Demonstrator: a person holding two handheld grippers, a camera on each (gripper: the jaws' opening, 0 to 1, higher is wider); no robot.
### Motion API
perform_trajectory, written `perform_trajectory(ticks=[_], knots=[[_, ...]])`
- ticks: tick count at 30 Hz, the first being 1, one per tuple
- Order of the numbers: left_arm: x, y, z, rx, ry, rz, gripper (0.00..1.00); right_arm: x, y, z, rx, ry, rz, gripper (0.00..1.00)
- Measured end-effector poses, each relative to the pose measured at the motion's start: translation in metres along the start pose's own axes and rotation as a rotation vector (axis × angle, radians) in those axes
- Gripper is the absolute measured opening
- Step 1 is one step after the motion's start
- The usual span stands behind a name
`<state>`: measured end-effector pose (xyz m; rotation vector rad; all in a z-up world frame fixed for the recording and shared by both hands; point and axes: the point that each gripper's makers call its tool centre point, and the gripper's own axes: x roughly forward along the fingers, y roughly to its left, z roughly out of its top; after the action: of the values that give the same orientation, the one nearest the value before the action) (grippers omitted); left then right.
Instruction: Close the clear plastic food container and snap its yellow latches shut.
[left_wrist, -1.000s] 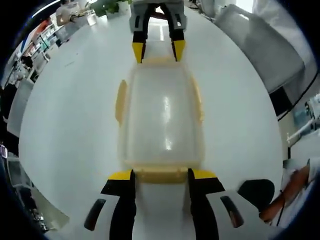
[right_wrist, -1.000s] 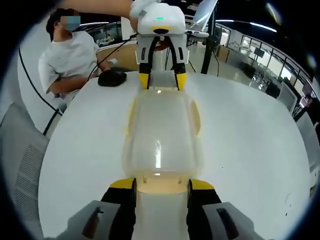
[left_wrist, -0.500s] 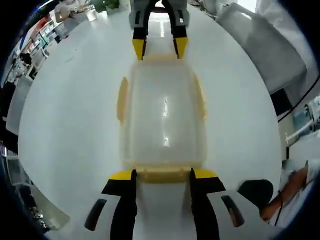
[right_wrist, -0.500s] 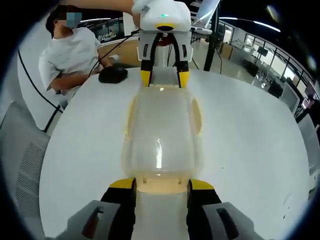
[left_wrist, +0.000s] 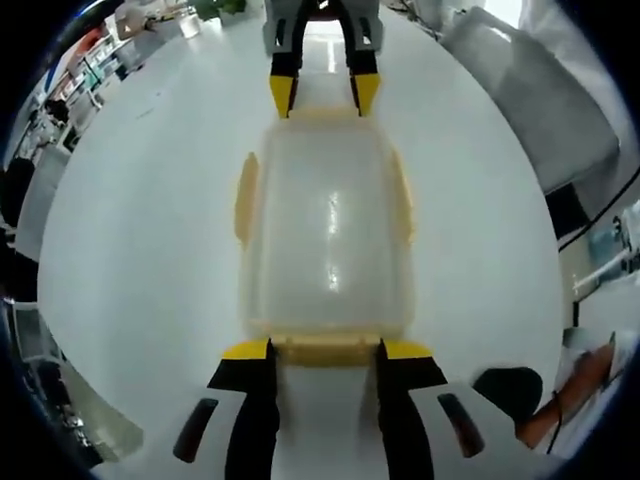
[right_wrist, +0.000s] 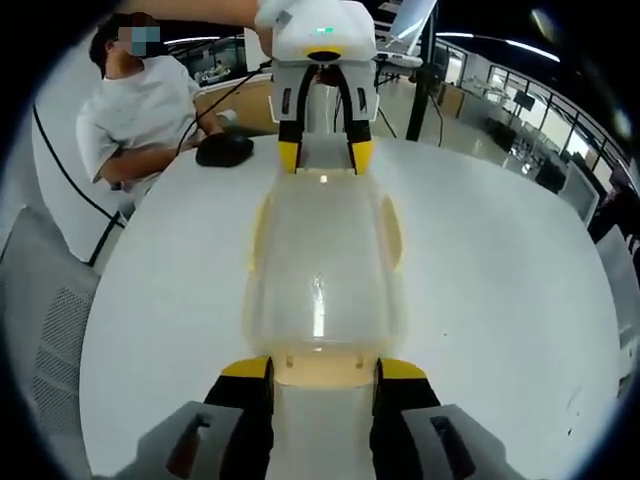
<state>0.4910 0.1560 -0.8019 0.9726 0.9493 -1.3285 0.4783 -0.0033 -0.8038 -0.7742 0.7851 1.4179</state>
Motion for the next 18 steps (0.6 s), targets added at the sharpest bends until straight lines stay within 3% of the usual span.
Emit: perform_trajectory(ticks=[11, 15, 18], knots=[[0.0005, 0.0004, 0.0000, -0.012, 0.003, -0.002, 0.34, 0.0006, 0.0000, 0.0002, -0.003, 0.009, 0.000, 0.35], [0.0012, 0.0011, 0.0004, -0.022, 0.040, 0.002, 0.34, 0.0009, -0.0002, 0.0006, -0.007, 0.026, -0.001, 0.35], [0.0001, -0.0010, 0.0004, -0.028, 0.036, 0.002, 0.34, -0.0003, 0.0003, -0.0012, -0.015, 0.041, 0.004, 0.34]])
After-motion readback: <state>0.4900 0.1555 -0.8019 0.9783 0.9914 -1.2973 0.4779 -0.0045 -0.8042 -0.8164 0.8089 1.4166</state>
